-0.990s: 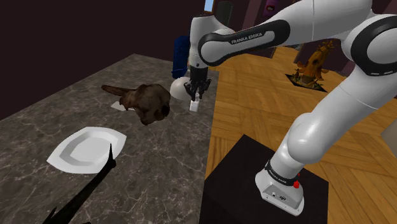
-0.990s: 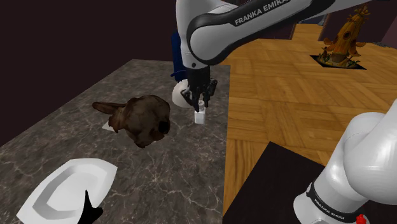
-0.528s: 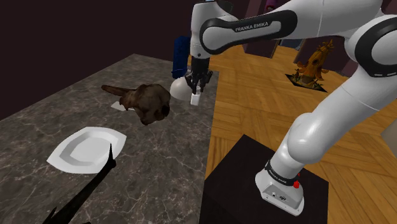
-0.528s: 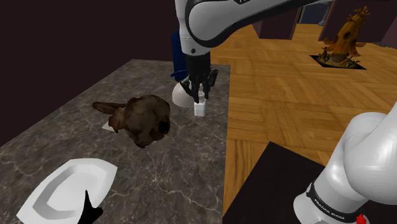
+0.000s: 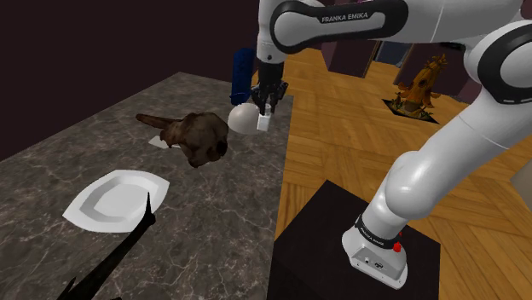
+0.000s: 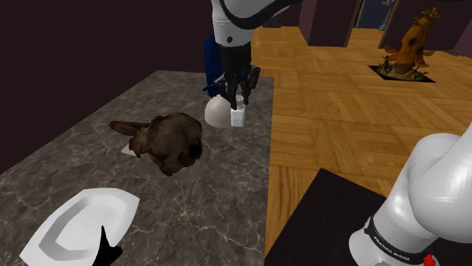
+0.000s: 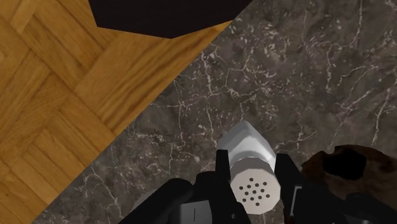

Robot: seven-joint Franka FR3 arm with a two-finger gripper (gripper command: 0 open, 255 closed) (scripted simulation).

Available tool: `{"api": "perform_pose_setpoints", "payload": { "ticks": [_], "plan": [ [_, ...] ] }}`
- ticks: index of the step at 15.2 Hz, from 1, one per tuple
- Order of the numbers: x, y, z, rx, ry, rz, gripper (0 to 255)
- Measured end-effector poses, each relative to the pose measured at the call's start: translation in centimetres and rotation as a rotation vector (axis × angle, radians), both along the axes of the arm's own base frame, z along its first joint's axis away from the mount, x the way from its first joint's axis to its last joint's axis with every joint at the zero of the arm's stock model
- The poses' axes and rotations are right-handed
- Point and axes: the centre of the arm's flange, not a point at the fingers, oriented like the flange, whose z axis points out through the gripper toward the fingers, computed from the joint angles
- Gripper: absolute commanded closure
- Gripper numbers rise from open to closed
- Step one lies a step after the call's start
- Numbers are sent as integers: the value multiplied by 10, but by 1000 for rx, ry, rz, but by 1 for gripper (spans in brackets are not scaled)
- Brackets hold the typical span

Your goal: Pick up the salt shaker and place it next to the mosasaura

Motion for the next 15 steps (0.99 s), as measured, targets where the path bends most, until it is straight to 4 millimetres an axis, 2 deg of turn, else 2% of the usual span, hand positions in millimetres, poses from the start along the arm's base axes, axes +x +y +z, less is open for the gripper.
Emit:
{"api": "perform_pose_setpoints", "payload": {
  "ticks": [4,6,15],
  "plan": [
    [0,1,19,0,0,0,255],
    [-9,12,23,0,0,0,255],
    [-80,108,26,0,1,1,255]
  ]
}}
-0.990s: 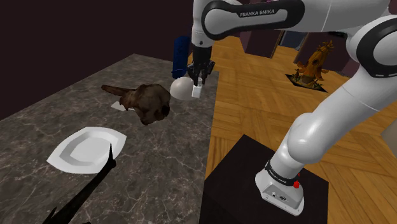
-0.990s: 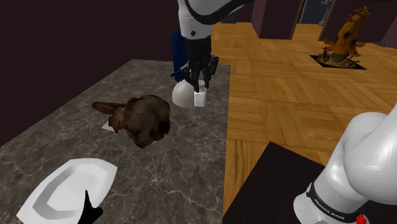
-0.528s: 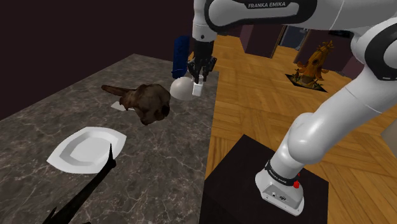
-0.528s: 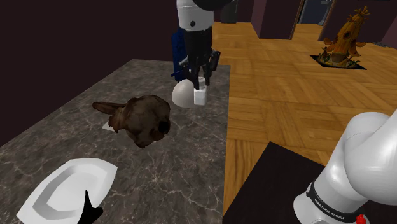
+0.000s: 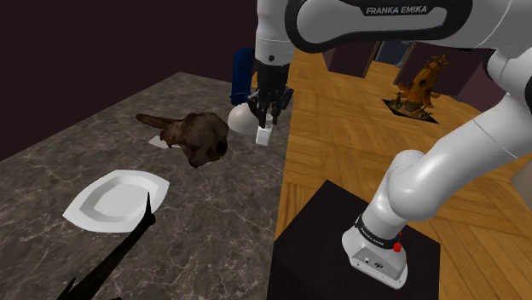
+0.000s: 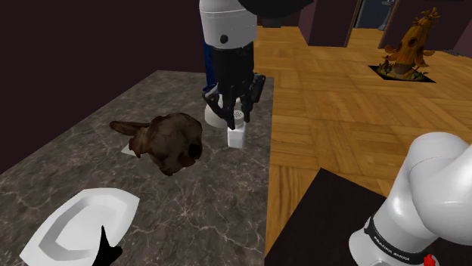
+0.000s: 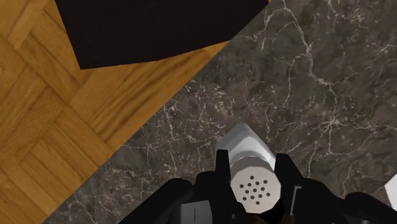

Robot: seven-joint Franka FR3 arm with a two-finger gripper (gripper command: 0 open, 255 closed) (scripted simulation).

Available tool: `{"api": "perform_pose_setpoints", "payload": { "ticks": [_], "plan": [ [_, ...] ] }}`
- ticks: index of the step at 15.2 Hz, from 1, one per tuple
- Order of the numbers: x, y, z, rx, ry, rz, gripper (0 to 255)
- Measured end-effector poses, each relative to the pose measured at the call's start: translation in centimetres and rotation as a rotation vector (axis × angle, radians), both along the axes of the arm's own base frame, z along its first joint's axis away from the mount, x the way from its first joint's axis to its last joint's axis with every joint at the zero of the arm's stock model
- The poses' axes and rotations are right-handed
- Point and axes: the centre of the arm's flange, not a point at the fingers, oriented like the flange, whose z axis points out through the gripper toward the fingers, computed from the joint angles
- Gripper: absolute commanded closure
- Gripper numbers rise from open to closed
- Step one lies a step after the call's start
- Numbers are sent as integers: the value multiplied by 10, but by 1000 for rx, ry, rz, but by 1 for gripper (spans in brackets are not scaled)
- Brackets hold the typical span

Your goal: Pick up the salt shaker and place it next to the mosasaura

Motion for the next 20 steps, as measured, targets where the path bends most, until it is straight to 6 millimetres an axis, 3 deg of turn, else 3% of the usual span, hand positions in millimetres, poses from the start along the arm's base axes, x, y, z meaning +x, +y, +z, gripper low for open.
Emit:
{"api": "perform_pose_setpoints", "payload": {
  "ticks": [3,20],
  "plan": [
    [-23,25,0,0,0,0,255],
    [-159,209,-2,0,0,0,255]
  ]
}}
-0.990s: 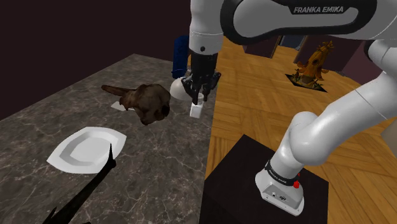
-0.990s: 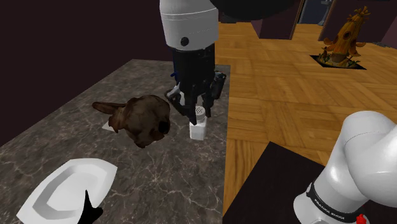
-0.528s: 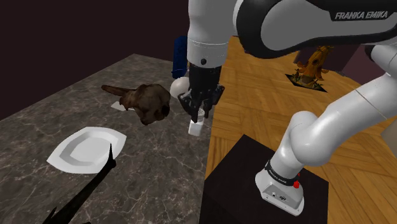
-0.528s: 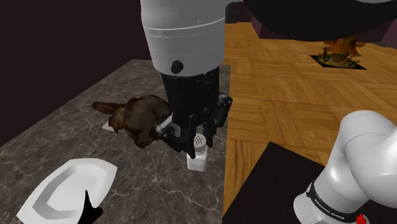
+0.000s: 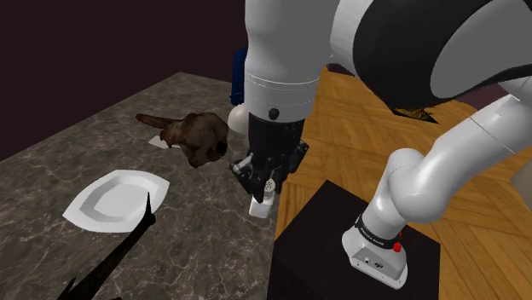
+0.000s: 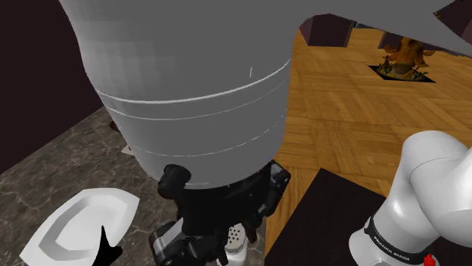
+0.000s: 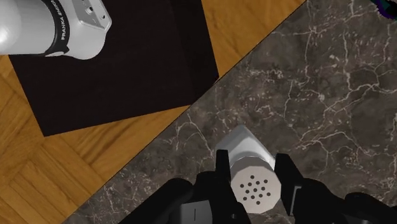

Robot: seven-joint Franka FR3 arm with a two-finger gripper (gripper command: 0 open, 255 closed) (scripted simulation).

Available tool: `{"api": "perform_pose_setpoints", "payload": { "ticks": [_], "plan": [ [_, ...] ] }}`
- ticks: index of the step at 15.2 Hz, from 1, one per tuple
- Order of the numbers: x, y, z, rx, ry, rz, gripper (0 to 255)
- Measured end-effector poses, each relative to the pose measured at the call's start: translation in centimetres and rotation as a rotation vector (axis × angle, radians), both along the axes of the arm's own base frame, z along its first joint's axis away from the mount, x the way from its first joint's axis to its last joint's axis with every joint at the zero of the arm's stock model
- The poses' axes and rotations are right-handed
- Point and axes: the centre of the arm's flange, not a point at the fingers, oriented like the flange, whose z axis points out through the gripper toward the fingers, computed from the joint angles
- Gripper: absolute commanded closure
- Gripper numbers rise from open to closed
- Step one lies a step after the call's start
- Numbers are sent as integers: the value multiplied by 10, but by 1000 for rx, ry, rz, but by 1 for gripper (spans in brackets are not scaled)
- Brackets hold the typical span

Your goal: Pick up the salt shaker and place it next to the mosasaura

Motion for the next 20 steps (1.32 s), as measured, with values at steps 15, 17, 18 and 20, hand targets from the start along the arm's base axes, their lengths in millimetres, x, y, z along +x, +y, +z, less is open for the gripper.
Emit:
{"api": "perform_pose_setpoints", "payload": {
  "ticks": [15,17,18,20],
  "plan": [
    [-101,131,-11,0,0,-1,255],
    [-102,131,-22,0,0,-1,255],
    [-103,131,-26,-1,0,-2,255],
    [-102,131,-37,-1,0,-2,255]
  ]
}}
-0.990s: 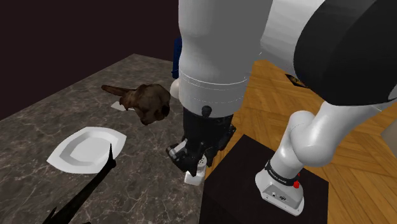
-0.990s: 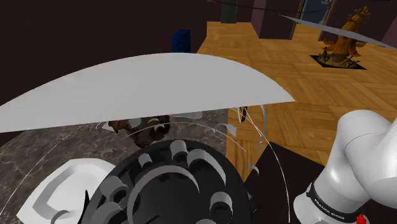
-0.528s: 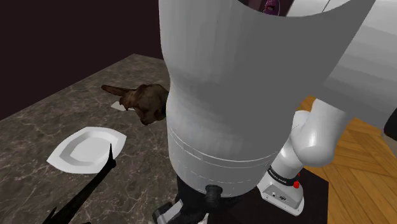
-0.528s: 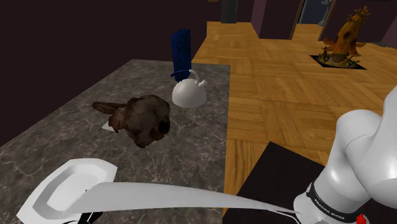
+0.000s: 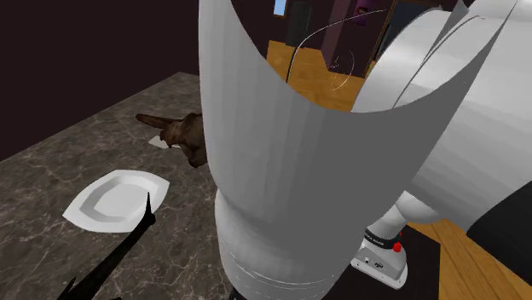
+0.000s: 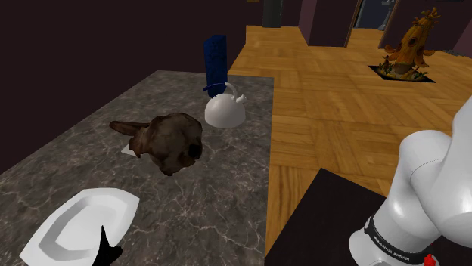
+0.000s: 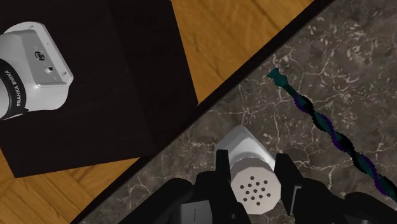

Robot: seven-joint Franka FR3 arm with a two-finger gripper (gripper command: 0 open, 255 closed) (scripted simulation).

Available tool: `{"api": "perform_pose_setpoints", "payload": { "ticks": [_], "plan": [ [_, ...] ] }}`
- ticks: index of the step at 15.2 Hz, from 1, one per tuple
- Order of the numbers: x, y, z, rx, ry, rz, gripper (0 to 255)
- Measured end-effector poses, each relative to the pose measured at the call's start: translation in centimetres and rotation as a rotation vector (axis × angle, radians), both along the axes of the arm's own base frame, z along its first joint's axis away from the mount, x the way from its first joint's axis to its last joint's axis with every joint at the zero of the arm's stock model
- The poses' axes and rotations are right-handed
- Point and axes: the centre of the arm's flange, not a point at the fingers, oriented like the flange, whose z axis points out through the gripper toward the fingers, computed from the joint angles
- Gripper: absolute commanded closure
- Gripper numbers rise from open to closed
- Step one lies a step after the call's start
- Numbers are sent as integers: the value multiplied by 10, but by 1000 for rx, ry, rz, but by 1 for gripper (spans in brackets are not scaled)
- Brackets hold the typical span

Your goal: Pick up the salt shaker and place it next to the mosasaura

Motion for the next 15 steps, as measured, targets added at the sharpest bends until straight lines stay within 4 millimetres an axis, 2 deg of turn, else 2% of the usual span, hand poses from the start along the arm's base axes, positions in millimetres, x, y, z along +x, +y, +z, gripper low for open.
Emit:
{"api": "perform_pose_setpoints", "payload": {
  "ticks": [15],
  "plan": [
    [0,0,-78,0,0,0,255]
  ]
}}
